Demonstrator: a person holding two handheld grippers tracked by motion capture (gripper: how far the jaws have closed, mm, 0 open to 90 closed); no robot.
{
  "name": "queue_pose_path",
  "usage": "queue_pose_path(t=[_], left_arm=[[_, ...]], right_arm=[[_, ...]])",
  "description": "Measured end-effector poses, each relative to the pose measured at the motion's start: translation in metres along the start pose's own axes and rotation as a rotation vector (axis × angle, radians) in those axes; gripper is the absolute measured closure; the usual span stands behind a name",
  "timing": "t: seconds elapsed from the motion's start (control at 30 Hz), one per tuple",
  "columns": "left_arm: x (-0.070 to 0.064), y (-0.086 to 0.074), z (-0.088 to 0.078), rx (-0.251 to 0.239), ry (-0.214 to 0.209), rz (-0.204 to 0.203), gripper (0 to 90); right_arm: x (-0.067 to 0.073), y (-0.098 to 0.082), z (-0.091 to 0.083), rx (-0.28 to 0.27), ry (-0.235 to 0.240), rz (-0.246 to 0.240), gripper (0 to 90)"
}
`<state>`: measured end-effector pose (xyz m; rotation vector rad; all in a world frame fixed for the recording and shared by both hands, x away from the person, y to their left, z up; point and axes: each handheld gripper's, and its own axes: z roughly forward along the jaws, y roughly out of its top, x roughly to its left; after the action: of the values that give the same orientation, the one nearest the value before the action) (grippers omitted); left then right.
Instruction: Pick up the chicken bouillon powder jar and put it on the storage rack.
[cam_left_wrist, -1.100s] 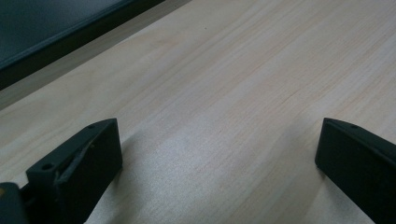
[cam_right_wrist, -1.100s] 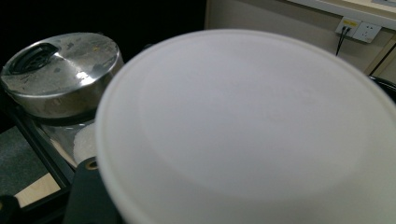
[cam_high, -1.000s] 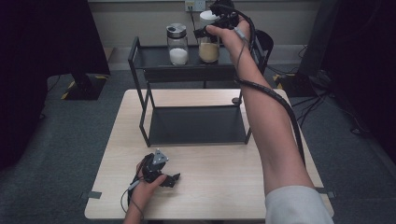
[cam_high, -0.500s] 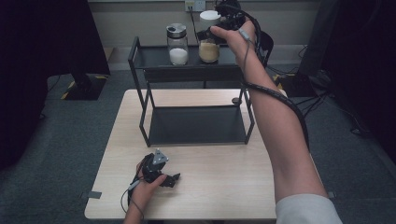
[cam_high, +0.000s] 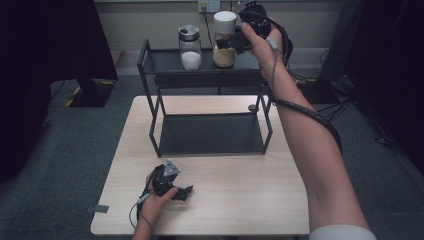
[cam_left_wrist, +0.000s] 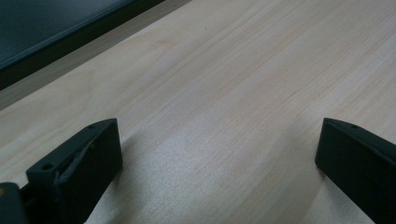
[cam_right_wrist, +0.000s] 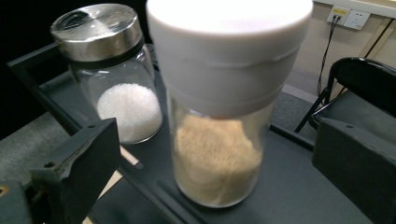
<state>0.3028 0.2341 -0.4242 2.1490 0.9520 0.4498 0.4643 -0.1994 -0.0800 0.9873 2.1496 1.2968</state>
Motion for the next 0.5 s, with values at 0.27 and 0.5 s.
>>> queue_pose_path(t=[0.27,0.5], left_arm=[[0.000,0.000,0.000,0.001,0.000,0.000,0.0],[0.000,0.000,0.000,0.001,0.000,0.000,0.0]], right_arm=[[0.004,-0.016,-0.008,-0.005,0.014,0.011,0.3],[-0.001,-0.035,-0.017,-0.028,0.031,0.023,0.3]])
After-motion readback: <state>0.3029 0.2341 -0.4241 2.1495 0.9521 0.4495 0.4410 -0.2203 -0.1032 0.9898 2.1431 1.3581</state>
